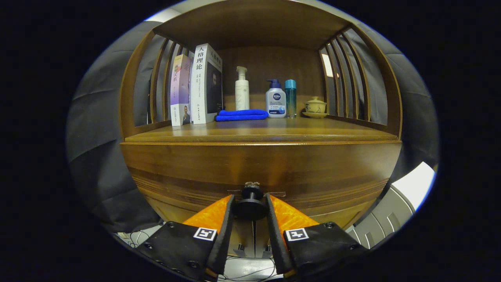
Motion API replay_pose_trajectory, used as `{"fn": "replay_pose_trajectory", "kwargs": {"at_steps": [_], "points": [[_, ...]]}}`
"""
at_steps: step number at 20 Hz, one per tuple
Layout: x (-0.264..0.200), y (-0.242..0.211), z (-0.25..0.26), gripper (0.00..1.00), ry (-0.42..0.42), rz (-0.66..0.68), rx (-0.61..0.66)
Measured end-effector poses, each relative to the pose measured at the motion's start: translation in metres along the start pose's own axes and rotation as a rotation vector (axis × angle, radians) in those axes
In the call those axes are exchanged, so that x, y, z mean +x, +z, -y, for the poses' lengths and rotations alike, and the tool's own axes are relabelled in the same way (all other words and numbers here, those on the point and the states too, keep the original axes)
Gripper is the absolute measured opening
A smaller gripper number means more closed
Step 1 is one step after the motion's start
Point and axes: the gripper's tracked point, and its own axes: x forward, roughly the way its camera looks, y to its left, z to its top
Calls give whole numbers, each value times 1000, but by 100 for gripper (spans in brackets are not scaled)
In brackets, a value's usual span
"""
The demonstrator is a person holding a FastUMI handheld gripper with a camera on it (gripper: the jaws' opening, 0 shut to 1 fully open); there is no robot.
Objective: Pull open the drawer, take out the items inside it, and place them on the countertop above the cabinet.
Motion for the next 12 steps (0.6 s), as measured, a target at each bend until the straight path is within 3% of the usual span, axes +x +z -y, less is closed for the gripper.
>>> {"fn": "replay_pose_trajectory", "kwargs": {"at_steps": [3,4,12], "points": [[1,1,0,36,6,12,14],[2,3,0,27,15,9,2],[-2,-2,1,27,30,-8,20]]}}
